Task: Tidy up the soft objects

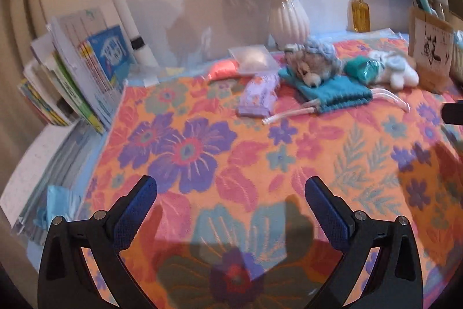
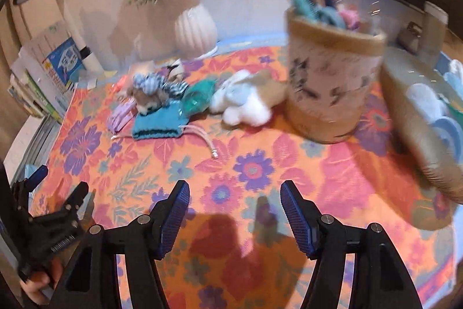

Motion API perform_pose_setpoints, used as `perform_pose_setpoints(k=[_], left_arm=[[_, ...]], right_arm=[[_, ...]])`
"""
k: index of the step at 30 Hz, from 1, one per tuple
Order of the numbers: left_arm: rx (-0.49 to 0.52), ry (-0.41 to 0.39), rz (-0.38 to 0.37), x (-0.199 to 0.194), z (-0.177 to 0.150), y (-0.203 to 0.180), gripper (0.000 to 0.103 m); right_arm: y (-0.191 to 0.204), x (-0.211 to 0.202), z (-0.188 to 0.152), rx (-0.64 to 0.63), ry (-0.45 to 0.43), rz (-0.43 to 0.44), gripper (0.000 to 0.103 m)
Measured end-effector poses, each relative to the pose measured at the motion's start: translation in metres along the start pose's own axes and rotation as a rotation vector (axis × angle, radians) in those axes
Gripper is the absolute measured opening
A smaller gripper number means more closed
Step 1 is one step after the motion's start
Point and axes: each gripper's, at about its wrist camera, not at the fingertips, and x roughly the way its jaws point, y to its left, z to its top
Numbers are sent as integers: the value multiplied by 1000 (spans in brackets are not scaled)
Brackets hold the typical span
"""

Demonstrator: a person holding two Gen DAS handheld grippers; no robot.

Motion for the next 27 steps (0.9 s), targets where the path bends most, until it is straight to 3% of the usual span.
perform_pose_setpoints(k=[2,3,6,8,10,15,20,27], left_arm=[[9,-46,-25,-7,0,-2,102],[20,-44,-56,-7,-1,-2,102],[19,13,-87,1,1,-3,102],[-9,58,-96,11,3,0,102],[-53,84,-98,16,3,6,102],[-197,67,-142,16,0,30,102],[-285,99,-182,25,-1,44,102],[-256,93,-163,23,-2,40,102]], right_arm=[[1,13,-4,-28,-37,-63,64],[0,20,-4,-24,-7,-72,65],[-2,27,0,-20,19,-32,66],[-5,32,1,-5,39,-30,78],[-5,35,1,-5,46,-49,81],[16,48,3,-88,96,-111,99],[16,51,3,-97,106,-116,103],[6,44,4,-60,87,-69,103]])
